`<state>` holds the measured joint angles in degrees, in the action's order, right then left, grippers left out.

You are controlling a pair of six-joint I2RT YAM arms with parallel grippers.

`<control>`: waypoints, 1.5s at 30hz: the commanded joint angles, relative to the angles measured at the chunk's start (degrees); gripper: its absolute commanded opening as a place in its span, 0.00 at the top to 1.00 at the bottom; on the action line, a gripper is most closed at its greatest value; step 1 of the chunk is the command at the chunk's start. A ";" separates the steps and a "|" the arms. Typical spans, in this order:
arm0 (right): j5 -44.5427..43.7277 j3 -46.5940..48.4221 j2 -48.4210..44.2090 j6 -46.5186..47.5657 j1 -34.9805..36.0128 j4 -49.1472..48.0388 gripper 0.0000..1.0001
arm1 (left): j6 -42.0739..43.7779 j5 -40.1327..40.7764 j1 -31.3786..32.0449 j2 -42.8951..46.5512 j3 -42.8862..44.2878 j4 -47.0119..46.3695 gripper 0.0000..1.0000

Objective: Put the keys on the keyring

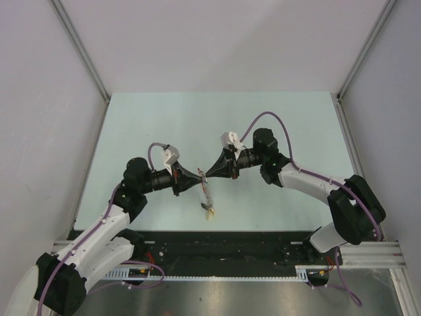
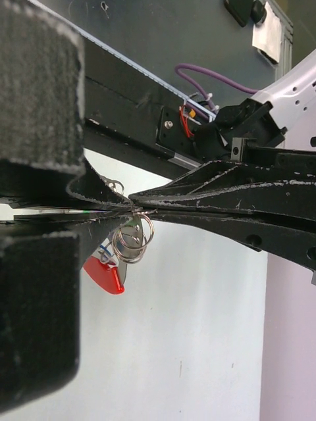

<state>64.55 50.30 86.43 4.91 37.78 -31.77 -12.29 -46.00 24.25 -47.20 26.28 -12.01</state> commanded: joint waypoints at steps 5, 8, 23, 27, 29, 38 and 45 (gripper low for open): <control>-3.03 1.82 -5.75 6.69 0.10 10.57 1.00 | -5.28 6.62 0.18 2.73 -0.71 -6.27 1.00; -3.47 1.82 -7.24 7.92 0.19 12.60 1.00 | -7.03 8.38 0.18 3.34 -1.32 -7.41 1.00; -7.69 1.82 -9.09 10.21 4.49 15.86 1.00 | -13.89 10.40 0.88 2.64 -3.96 -17.52 1.00; -11.54 1.82 -9.35 10.56 5.11 16.65 0.97 | -14.07 10.49 1.41 2.55 -4.57 -19.62 1.00; -13.13 1.81 -9.70 10.65 5.20 17.35 0.92 | -14.07 10.14 1.59 2.46 -4.75 -20.07 1.00; -21.13 1.11 -11.37 10.91 5.99 18.41 0.81 | -13.98 10.14 1.85 2.47 -5.37 -21.21 1.00; -24.38 0.76 -11.81 11.53 7.39 17.71 0.70 | -14.07 10.40 2.03 2.64 -5.36 -21.12 1.00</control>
<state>43.94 50.39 76.34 15.29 44.25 -13.93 -25.50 -35.94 25.82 -45.12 20.56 -28.23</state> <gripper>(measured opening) 0.279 0.007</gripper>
